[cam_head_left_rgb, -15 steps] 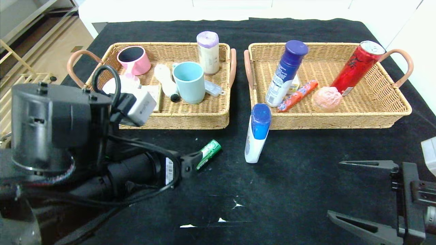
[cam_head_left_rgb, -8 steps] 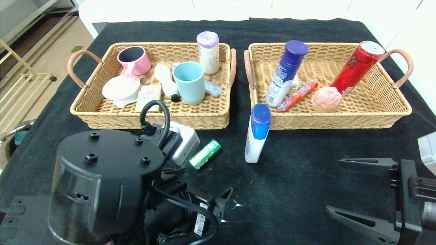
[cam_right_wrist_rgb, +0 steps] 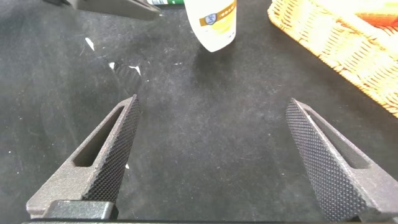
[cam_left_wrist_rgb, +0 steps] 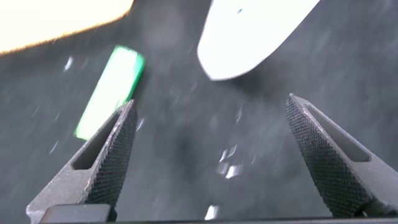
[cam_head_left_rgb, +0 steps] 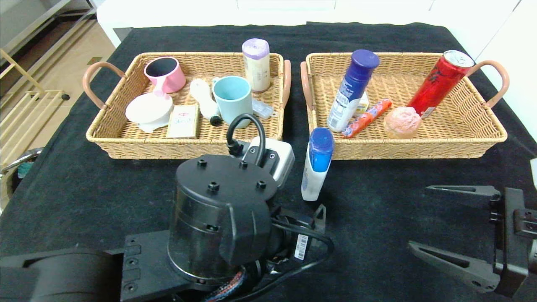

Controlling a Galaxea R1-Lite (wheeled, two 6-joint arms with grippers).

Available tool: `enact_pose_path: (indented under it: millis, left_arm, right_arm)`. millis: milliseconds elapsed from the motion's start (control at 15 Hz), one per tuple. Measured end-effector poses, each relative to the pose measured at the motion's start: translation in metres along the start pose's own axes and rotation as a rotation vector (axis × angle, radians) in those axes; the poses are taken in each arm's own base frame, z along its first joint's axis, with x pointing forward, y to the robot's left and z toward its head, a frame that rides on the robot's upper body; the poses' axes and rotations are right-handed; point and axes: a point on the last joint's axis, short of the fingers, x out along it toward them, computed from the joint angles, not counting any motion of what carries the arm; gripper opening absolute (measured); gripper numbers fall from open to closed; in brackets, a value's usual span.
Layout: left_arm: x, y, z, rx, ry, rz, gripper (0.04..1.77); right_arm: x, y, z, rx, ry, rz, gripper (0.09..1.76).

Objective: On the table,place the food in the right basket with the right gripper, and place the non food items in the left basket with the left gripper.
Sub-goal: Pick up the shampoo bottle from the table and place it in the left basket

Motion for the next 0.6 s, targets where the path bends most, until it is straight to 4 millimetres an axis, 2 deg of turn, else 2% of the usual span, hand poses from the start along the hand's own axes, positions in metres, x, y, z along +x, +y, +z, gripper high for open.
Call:
enact_pose_path:
  millis: [333,600]
  left_arm:
    - [0.009,-0.014,-0.009,0.058,0.010,0.013,1.72]
    - [0.019,-0.020,-0.003,0.076,-0.009,0.060,1.72]
  right_arm:
    - [-0.001,0.000,0.001,-0.003,-0.007,-0.006,1.71]
    - [-0.003,0.000,0.002,-0.006,-0.012,-0.009,1.71]
